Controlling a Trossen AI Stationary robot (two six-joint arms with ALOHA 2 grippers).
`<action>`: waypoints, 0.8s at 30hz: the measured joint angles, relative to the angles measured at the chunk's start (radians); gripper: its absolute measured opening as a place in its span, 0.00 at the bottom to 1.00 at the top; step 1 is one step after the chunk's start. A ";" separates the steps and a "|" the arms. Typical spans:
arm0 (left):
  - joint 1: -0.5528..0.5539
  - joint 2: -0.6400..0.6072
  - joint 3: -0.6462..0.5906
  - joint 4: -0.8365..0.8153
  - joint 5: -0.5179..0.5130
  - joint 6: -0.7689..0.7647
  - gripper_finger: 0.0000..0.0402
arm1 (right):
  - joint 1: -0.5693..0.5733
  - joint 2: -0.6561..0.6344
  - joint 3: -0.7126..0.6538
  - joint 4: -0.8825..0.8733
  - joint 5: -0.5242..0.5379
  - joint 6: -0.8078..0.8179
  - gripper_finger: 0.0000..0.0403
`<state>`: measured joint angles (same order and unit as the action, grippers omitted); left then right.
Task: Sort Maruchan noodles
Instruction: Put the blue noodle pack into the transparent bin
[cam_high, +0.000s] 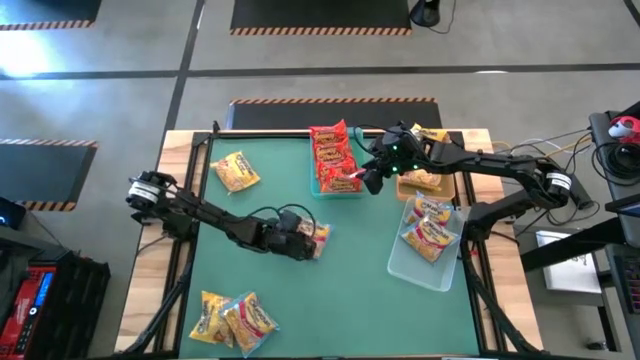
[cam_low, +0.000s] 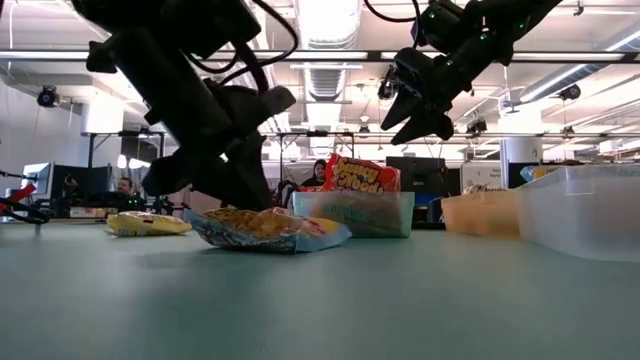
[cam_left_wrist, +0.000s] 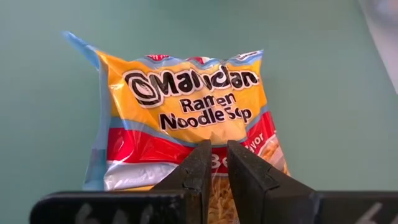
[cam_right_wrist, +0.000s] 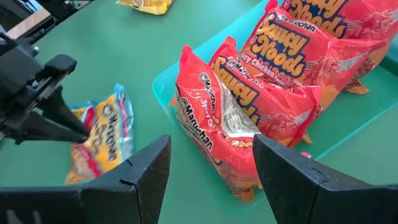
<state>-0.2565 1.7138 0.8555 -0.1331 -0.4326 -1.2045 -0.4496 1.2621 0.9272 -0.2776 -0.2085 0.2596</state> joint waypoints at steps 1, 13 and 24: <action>0.000 0.000 0.000 0.013 0.026 0.043 0.09 | 0.000 0.000 0.000 -0.001 0.000 -0.001 0.53; -0.003 0.005 -0.003 0.251 0.309 0.495 0.09 | 0.000 0.000 0.000 -0.002 0.000 -0.003 0.53; -0.049 0.002 -0.001 0.350 0.370 0.384 0.09 | 0.000 0.000 0.000 -0.010 0.000 -0.019 0.53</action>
<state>-0.3053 1.7161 0.8543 0.2168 -0.0625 -0.8207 -0.4496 1.2621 0.9272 -0.2876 -0.2085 0.2402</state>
